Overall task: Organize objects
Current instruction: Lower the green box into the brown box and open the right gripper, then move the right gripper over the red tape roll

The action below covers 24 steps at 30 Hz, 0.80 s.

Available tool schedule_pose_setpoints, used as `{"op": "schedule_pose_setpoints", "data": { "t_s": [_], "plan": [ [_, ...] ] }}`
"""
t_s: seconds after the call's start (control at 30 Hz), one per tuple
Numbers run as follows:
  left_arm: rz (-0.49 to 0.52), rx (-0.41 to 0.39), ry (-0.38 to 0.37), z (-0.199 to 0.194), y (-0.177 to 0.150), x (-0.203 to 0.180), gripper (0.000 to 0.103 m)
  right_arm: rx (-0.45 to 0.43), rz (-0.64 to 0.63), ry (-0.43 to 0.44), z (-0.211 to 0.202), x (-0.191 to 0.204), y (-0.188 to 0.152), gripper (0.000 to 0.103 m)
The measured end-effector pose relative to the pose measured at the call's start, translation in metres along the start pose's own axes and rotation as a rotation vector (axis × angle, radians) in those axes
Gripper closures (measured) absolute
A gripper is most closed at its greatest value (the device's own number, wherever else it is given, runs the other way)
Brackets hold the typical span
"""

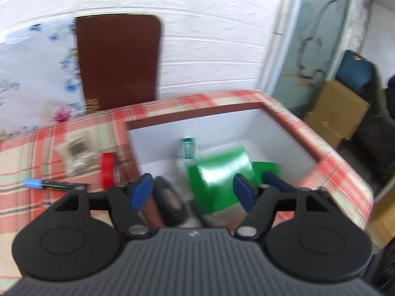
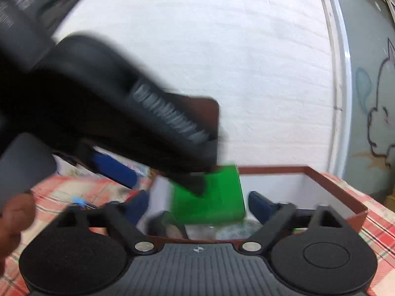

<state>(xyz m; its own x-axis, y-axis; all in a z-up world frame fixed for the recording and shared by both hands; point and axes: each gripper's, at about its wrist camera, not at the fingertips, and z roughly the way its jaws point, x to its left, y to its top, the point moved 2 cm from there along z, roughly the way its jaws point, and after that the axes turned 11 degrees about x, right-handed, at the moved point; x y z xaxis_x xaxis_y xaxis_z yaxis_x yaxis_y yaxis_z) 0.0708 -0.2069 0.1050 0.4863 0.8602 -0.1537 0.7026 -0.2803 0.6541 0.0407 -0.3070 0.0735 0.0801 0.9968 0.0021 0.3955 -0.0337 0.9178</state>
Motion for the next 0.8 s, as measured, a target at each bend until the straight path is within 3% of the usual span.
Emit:
{"op": "schedule_pose_setpoints", "data": {
  "t_s": [0.07, 0.17, 0.27, 0.4, 0.47, 0.53, 0.63, 0.73, 0.8],
  "plan": [
    [-0.026, -0.035, -0.047, -0.015, -0.014, 0.017, 0.031, -0.010, 0.052, 0.048, -0.009, -0.007, -0.008, 0.030],
    [-0.066, -0.107, 0.018, -0.037, -0.037, 0.050, 0.030, -0.071, 0.082, 0.073, -0.034, -0.003, -0.026, 0.030],
    [-0.187, -0.045, 0.134, -0.033, -0.064, 0.107, 0.030, -0.111, 0.048, 0.148, -0.049, 0.019, -0.036, 0.031],
    [-0.321, 0.026, 0.380, -0.022, -0.107, 0.184, 0.031, -0.012, -0.066, 0.304, -0.028, 0.067, -0.034, 0.039],
    [-0.407, 0.043, 0.418, -0.023, -0.130, 0.218, 0.031, 0.045, -0.085, 0.338, -0.008, 0.087, -0.026, 0.044],
    [-0.457, 0.019, 0.429, -0.025, -0.149, 0.237, 0.031, 0.073, -0.104, 0.276, 0.015, 0.104, -0.018, 0.045],
    [-0.367, -0.070, 0.464, -0.023, -0.164, 0.230, 0.023, 0.077, -0.217, 0.105, 0.052, 0.129, -0.007, 0.049],
    [-0.335, -0.074, 0.470, -0.019, -0.161, 0.225, 0.020, 0.073, -0.401, -0.076, 0.084, 0.151, -0.008, 0.053],
    [-0.342, -0.090, 0.446, -0.020, -0.161, 0.227, 0.020, 0.091, -0.436, -0.144, 0.101, 0.154, -0.005, 0.055]
  ]
}}
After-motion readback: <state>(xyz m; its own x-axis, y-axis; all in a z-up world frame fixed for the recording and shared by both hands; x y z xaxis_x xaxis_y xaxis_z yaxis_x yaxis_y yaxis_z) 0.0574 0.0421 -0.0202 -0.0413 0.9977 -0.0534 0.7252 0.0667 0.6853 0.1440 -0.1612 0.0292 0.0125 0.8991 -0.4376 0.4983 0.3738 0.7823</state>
